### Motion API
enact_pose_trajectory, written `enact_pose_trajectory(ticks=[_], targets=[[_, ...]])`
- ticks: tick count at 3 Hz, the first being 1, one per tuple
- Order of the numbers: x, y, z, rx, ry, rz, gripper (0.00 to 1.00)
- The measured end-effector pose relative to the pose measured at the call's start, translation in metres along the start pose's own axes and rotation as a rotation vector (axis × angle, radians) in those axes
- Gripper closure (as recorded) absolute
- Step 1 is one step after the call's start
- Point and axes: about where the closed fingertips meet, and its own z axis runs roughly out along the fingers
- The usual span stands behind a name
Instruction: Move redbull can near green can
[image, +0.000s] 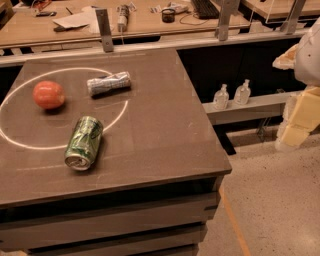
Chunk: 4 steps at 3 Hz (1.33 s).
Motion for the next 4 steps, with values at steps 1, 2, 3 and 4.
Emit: enact_pose_trajectory(ticks=[1, 2, 3, 4], targets=[[0.0, 0.0, 0.0, 0.0, 0.0, 0.0, 0.0], [-0.042, -0.026, 0.021, -0.019, -0.063, -0.1, 0.0], [-0.12, -0.072, 0.061, -0.056, -0.133, -0.27, 0.0], [-0.194, -0.109, 0.092, -0.073, -0.191, -0.405, 0.0]])
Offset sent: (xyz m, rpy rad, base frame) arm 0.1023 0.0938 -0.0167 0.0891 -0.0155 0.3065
